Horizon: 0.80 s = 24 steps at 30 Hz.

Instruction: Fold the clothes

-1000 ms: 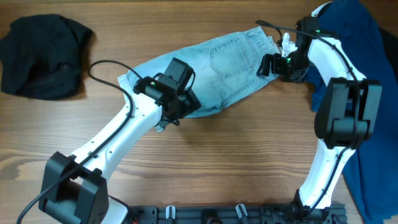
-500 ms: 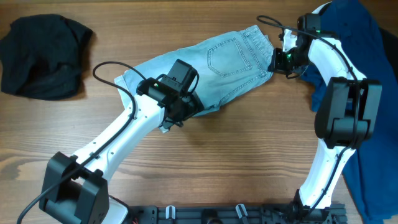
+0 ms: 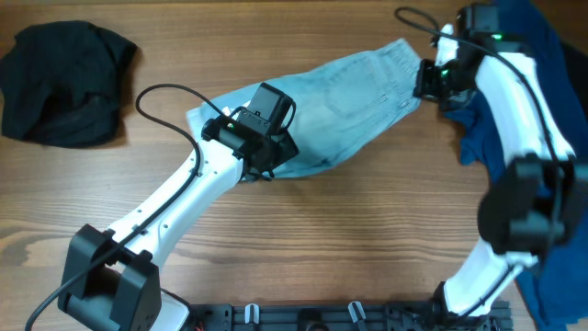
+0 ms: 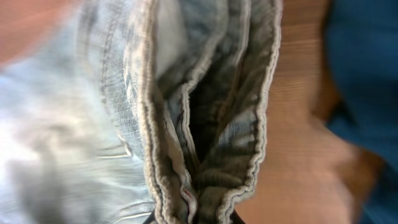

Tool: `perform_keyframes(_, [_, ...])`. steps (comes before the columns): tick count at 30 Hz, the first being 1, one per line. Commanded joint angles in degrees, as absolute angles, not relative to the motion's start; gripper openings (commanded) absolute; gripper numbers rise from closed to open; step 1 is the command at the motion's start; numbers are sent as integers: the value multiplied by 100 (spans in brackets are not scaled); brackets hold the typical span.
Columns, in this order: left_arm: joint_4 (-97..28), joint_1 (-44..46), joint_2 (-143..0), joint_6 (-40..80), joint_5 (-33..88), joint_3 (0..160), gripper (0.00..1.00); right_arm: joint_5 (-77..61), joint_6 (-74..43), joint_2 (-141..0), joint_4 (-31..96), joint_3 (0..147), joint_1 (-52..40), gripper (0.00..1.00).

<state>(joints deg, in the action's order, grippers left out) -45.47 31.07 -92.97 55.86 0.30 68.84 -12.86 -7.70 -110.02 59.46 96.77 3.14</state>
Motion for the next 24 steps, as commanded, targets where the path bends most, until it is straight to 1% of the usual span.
perform_keyframes(1, [-4429,3124,-9203,5577,-93,6860,69,-985,-1216,-10269,6412,9717,322,4])
perform_keyframes(4, [-4342,3124,-9205,5575,-95,6860,68,-963,-1216,-10237,7000,9699,322,4])
perform_keyframes(11, [-4327,3124,-9205,5575,-93,6860,69,-875,-1616,-10239,7437,9636,316,4])
perform_keyframes(17, [-4324,3124,-9203,5575,-95,6860,70,-873,-1669,-10239,7819,9596,316,5])
perform_keyframes(18, [-4324,3124,-9205,5575,-93,6860,71,-875,-1673,-10239,7859,9596,316,18])
perform_keyframes(19, [-4324,3124,-9205,5572,-95,6860,72,-875,-1671,-10239,7891,9596,316,24])
perform_keyframes(20, [-4320,3124,-9203,5572,-95,6860,73,-873,-1667,-10239,7940,9596,316,61])
perform_keyframes(23, [-4303,3122,-9205,5572,-97,6860,74,-875,-1658,-10239,7959,9592,316,85])
perform_keyframes(24, [-4289,3124,-9205,5572,-95,6860,74,-873,-1664,-10239,7957,9592,316,86])
